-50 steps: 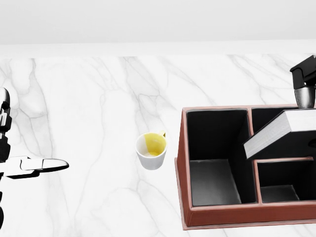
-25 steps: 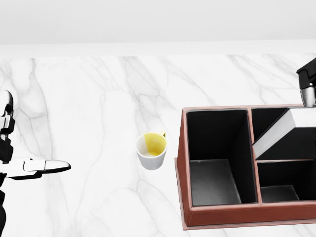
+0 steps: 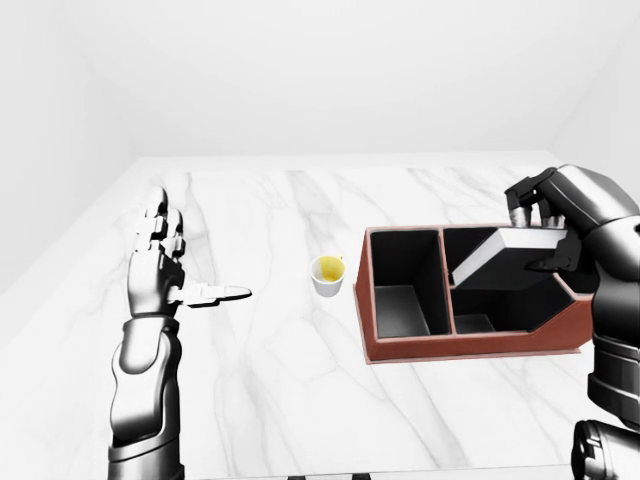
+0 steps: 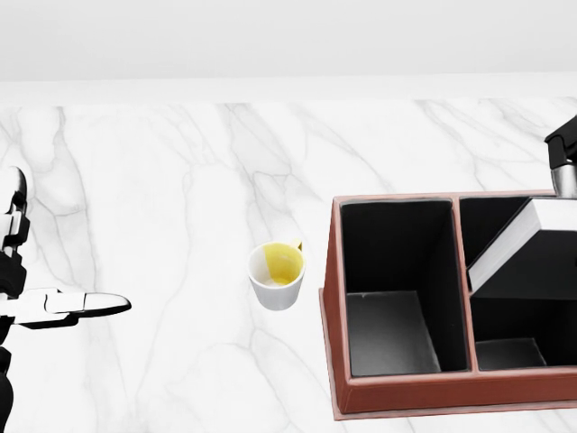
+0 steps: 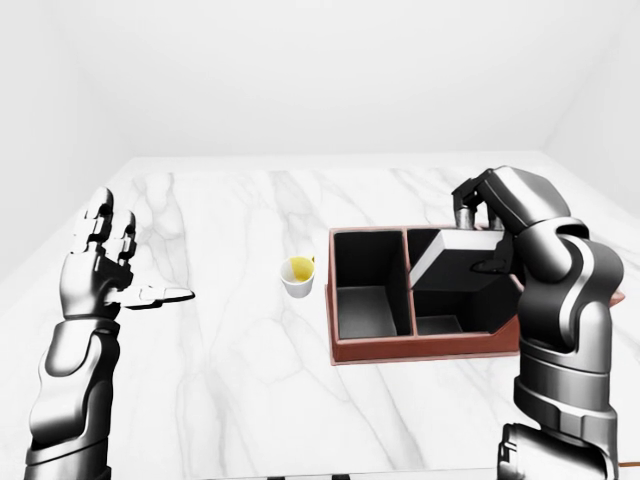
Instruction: Pick up the book and place it in the caddy.
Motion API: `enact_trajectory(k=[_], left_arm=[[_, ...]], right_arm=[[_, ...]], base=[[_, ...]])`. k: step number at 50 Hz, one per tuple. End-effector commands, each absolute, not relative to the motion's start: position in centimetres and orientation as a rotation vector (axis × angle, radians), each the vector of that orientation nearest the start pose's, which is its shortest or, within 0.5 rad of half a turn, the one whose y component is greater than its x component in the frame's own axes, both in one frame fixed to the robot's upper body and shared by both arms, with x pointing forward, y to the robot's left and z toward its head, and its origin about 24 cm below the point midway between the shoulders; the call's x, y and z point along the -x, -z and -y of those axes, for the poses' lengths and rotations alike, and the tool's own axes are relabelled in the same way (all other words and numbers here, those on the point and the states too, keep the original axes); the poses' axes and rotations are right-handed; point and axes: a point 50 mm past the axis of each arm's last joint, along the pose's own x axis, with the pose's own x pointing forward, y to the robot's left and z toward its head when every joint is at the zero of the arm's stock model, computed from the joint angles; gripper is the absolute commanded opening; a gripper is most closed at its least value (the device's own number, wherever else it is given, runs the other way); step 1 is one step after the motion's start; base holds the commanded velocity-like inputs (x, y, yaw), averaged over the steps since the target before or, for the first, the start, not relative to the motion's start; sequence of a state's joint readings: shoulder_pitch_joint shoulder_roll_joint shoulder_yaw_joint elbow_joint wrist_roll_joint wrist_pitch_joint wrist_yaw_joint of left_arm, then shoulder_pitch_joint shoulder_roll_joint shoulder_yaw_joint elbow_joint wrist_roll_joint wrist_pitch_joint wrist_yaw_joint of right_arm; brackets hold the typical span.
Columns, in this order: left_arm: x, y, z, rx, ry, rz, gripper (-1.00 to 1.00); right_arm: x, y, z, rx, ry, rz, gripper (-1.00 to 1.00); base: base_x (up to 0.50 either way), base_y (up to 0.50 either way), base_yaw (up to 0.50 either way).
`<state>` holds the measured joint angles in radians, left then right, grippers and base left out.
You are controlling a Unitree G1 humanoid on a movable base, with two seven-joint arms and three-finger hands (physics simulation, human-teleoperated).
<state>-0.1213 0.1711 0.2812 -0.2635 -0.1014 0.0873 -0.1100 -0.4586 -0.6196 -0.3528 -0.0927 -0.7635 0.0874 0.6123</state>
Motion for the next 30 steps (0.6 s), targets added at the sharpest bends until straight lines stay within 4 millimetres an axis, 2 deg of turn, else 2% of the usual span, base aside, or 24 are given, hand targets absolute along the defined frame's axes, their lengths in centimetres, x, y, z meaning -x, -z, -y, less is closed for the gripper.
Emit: enact_trajectory(k=[1, 16, 30], left_arm=[[-25.99, -13.66, -22.46, -0.096, -0.107, 0.317, 1.00], [-25.97, -13.35, -22.50, -0.094, -0.109, 0.305, 1.00], [-26.01, -13.81, -22.51, -0.096, -0.107, 0.323, 1.00]], right_arm=[[-29.11, -23.82, 29.39, 1.306, 0.159, 0.028, -1.00], [-29.44, -23.36, 29.30, 1.290, 0.154, 0.026, -1.00], [-29.50, -23.06, 30.10, 1.293, 0.168, -0.008, -1.00]], base=[[0.00, 0.00, 0.00], [0.00, 0.00, 0.00], [0.00, 0.00, 0.00]])
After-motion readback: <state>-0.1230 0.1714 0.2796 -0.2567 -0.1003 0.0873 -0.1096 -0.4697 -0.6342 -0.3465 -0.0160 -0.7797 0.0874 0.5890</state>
